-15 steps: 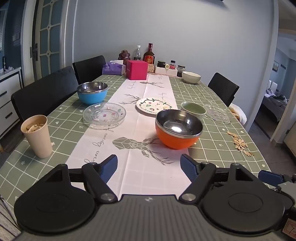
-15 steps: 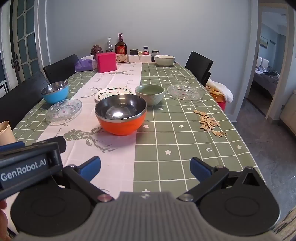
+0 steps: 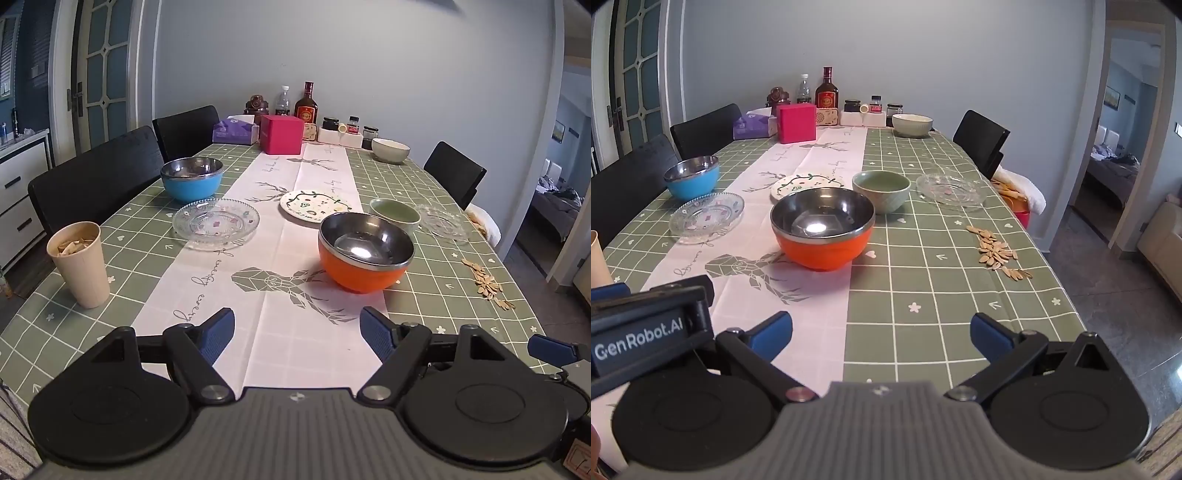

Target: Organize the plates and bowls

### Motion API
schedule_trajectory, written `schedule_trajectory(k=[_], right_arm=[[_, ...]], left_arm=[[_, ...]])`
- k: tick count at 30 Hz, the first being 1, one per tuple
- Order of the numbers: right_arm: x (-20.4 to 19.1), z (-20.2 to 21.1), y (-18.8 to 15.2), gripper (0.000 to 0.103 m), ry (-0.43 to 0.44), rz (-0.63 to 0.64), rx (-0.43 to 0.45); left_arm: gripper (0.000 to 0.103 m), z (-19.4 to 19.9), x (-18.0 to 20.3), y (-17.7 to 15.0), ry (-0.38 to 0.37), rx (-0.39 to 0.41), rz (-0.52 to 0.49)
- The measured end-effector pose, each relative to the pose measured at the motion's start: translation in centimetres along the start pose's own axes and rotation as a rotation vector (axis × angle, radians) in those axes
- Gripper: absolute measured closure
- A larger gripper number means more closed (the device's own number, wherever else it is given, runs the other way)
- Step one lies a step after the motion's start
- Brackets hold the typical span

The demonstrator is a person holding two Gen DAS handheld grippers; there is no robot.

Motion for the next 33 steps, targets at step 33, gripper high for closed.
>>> schedule_trajectory(k=[33], right_arm=[[-0.40, -1.08, -0.21, 0.004, 0.015, -0.022, -0.033]], left_arm=[[0.012, -0.27, -0.26, 0.09, 0.019, -0.024, 0.005]])
Point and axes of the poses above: each gripper's, at about its wrist camera, not at the fingertips, and z roughly against the way its jaws point, x to its right, y to its top, the point moved 2 cm from there along -z, roughly the way its jaws point, and after that the axes turned 2 degrees about -z, right-handed, at the moved point
